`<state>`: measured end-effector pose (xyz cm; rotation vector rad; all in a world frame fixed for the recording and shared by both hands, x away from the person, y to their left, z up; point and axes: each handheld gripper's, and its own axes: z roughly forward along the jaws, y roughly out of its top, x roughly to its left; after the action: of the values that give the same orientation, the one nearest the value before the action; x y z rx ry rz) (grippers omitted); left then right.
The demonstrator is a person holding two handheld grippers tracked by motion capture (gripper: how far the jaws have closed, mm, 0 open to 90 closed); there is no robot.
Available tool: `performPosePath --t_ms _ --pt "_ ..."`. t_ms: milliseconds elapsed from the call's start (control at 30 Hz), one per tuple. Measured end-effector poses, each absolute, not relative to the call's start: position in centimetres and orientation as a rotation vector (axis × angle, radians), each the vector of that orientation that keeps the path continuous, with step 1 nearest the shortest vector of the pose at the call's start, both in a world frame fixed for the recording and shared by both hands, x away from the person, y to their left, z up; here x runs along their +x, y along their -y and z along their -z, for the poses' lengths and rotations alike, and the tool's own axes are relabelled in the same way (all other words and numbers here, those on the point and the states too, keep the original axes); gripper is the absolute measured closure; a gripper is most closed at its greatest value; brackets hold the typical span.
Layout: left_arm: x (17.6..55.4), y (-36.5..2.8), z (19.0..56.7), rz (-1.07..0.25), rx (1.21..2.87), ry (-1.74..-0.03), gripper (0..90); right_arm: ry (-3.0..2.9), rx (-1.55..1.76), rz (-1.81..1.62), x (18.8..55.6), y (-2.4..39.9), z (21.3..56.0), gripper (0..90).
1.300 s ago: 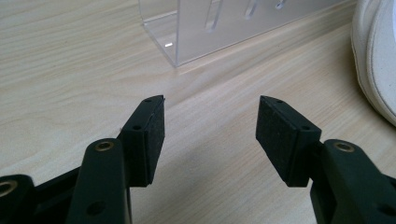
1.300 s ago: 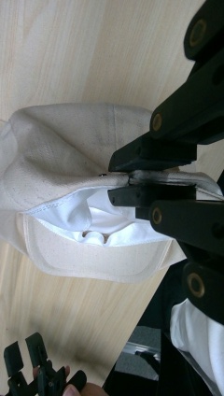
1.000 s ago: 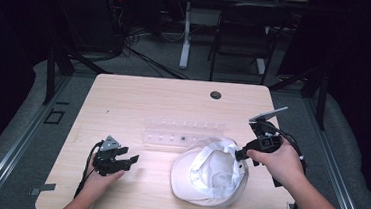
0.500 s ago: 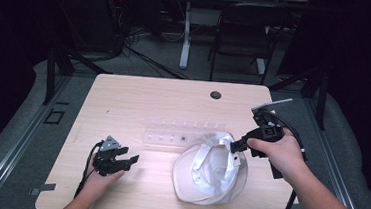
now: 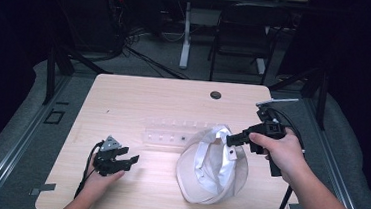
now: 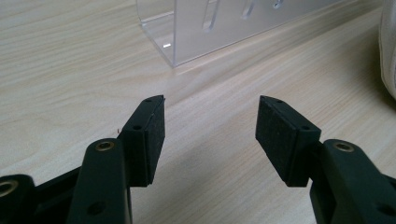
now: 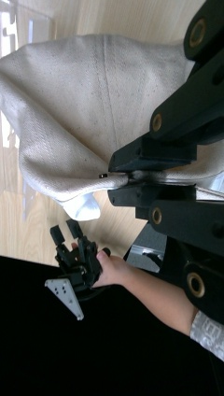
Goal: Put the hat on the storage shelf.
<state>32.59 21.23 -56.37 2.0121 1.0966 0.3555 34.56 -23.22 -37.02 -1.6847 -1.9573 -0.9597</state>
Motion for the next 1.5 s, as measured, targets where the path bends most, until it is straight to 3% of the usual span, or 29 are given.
performPosePath --t_ms 1500 --pt "32.2 -20.3 56.1 -0.359 2.021 -1.056 43.5 1.883 -1.623 1.259 35.7 22.8 31.7 82.5"
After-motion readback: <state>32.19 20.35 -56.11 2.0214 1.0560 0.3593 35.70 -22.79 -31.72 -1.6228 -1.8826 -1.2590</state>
